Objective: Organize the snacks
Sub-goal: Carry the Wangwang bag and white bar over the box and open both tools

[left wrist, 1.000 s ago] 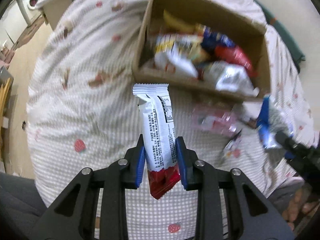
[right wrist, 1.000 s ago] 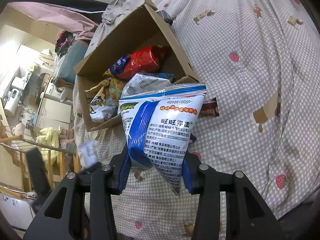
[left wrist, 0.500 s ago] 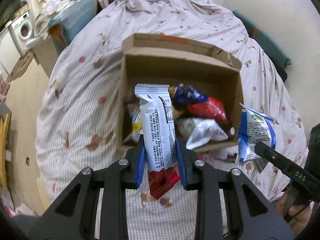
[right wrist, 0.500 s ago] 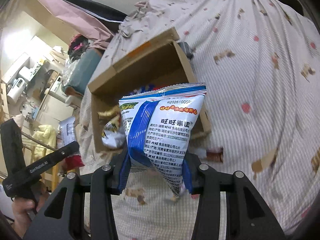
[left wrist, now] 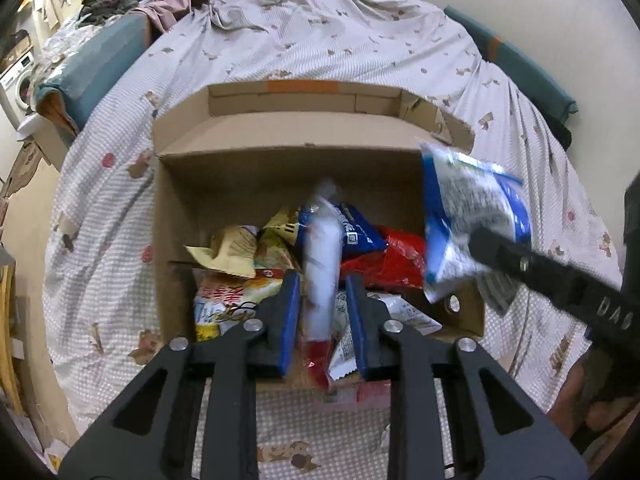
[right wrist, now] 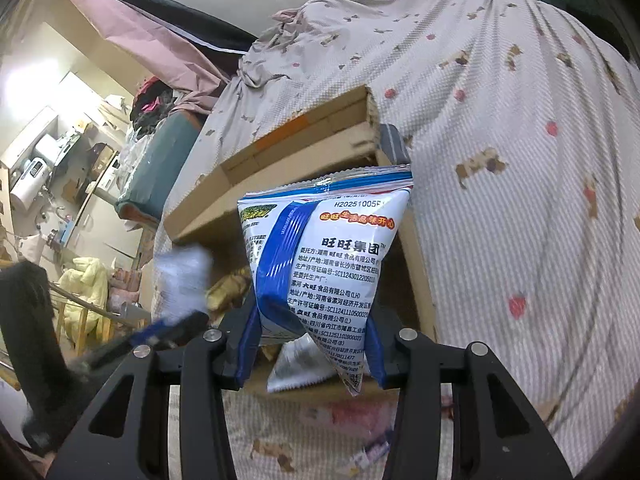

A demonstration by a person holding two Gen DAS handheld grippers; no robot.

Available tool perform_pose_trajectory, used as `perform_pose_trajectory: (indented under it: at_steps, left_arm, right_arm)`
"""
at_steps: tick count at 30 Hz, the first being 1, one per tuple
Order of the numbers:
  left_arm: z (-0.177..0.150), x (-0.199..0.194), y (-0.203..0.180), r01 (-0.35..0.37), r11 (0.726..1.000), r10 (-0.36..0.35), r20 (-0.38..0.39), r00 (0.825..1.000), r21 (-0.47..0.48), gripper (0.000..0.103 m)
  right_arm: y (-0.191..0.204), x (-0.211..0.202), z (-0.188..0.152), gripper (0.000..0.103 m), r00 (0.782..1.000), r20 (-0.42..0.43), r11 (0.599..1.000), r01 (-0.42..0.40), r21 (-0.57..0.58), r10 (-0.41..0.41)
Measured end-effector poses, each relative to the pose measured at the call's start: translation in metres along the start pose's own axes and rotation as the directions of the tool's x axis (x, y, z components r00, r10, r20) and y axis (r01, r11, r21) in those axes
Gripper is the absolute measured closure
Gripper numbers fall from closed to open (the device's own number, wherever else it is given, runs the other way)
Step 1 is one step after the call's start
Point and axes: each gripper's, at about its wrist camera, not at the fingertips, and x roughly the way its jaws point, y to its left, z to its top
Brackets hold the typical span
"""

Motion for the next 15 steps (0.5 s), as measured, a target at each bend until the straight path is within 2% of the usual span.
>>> perform_pose_trajectory:
  at_steps: [9,15]
  left_arm:
    - [-0.004,0.028,0.003,-0.008,1.0,0.008,-0.034,0.999,0.002,0.083]
    - [-0.009,0.017,0.007,-0.045,0.999,0.044,0.02,0.999,0.026,0.083]
  right_arm:
    - [0.013,0.044,0.014,0.056,0.996,-0.087,0.999,-0.024,-0.035,0.021]
    - [0.021,0.063,0.012,0.054,0.992,-0.125,0.997,-0.025,-0.071,0.016]
